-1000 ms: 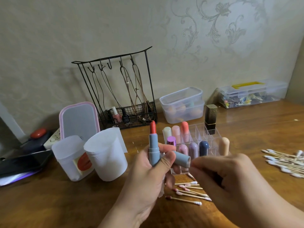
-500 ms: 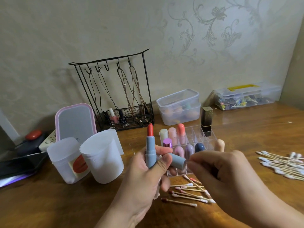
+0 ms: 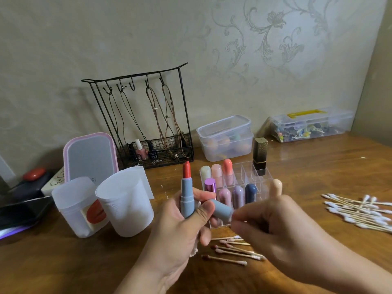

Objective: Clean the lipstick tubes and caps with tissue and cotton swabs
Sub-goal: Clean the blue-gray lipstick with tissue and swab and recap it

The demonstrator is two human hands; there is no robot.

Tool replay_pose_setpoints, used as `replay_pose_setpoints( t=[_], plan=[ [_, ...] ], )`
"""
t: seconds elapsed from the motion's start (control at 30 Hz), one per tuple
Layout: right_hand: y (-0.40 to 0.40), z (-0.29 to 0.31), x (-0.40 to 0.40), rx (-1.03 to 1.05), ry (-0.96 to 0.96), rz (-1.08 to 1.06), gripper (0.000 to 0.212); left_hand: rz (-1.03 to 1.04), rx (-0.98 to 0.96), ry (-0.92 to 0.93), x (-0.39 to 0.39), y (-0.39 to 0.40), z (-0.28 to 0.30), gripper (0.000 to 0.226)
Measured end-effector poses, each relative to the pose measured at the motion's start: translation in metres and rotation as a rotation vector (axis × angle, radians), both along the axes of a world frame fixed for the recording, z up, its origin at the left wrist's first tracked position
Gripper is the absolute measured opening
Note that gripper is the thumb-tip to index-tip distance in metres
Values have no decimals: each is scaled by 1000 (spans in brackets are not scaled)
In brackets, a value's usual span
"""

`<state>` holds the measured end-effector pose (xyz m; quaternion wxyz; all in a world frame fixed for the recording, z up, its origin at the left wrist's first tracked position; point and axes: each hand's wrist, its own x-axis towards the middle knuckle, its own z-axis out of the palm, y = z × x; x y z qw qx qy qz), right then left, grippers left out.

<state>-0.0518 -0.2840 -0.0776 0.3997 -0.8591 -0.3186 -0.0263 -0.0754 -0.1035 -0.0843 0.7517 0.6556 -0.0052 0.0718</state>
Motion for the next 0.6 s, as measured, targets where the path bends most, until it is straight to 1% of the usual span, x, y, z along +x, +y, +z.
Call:
replay_pose_setpoints(
  t=[0.07,0.13,0.2,0.23,0.27,0.3,0.33,0.4,0.47,0.53,0.57,0.6],
  plan=[
    [-1,2,2,50,17,-3,19,-6,12,-1,0,-1,0,10],
    [-1,0,2,136,-32,-93,18,3,15,-16,1,-2,1,11],
    [0,-3,0,89,-52,-97,22,11,24,-20,2,-1,0,12],
    [1,-5,-1,41,-51,-53,22,15,18,-14,2,-1,-1,14],
    [0,-6,-1,18,-36,6,20,21,-9,0,2,-1,-1,17],
    [-2,-4,-1,48,-5,59,19,19,-59,5,2,-1,0,19],
    [-5,-2,0,137,50,98,19,17,-129,5,2,-1,1,18],
    [-9,5,3,397,210,162,24,25,-260,-4,3,0,6,12],
    [-14,9,5,549,305,200,31,57,-344,4,5,3,7,24],
    [-18,7,7,571,289,216,39,68,-414,25,7,5,7,18],
    [-18,6,8,551,261,207,37,58,-447,33,7,6,7,15],
    [-16,5,8,528,231,189,30,47,-474,43,6,5,8,15]
  ],
)
